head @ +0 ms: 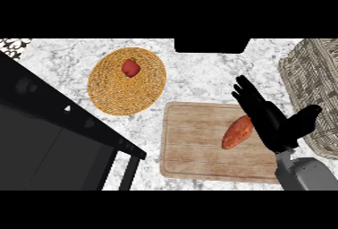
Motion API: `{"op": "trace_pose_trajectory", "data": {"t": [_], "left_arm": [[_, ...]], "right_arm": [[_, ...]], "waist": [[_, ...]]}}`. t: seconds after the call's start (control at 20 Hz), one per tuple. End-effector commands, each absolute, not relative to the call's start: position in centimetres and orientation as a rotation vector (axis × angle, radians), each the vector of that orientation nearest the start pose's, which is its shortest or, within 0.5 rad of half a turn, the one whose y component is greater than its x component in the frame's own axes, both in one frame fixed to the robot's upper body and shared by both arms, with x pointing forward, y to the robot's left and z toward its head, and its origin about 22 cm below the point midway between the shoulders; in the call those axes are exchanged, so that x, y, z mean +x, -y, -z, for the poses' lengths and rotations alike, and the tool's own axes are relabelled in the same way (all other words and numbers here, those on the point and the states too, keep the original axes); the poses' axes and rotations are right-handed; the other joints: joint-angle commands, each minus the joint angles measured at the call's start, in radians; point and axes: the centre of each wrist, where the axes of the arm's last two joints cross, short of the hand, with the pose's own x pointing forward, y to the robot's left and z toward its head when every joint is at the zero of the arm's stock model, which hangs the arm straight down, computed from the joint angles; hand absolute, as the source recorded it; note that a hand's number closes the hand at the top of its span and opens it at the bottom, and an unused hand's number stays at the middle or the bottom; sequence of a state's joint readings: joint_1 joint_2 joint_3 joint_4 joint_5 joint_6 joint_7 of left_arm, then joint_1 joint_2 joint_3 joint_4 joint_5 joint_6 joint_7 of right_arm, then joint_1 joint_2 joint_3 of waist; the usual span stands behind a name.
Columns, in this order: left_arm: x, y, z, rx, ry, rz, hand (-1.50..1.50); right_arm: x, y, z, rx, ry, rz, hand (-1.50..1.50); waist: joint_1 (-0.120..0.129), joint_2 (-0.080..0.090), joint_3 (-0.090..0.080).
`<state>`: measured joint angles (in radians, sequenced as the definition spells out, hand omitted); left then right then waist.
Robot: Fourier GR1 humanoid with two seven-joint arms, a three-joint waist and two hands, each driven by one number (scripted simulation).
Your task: Pick the sweet potato from the cutting board and place it in the basket
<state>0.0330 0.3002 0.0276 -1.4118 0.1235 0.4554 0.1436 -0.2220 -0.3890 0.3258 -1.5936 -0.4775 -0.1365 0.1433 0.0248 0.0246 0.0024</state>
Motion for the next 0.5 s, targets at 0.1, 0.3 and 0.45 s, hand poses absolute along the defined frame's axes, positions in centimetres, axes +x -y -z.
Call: {"op": "trace_pose_trajectory", "data": {"t": [0.1,0.3,0.45], "left_arm": [[24.5,-32.8,-0.7,0.459,1.325,-0.141,0.0],[25.1,-30.9,-1.7,0.323,1.363,-0.038,0.0],[26.3,-30.7,-3.0,0.267,1.38,0.022,0.0]], "right_arm": [[29.8,26.7,-8.8,0.127,1.781,-0.008,1.5],[30.3,29.1,-13.2,-0.139,1.942,-0.52,1.5],[30.5,25.9,-10.7,-0.22,2.034,-0.579,-1.5]], "waist": [[-0.041,-0.022,0.0],[-0.067,-0.027,-0.009],[-0.037,-0.017,-0.005]]}}
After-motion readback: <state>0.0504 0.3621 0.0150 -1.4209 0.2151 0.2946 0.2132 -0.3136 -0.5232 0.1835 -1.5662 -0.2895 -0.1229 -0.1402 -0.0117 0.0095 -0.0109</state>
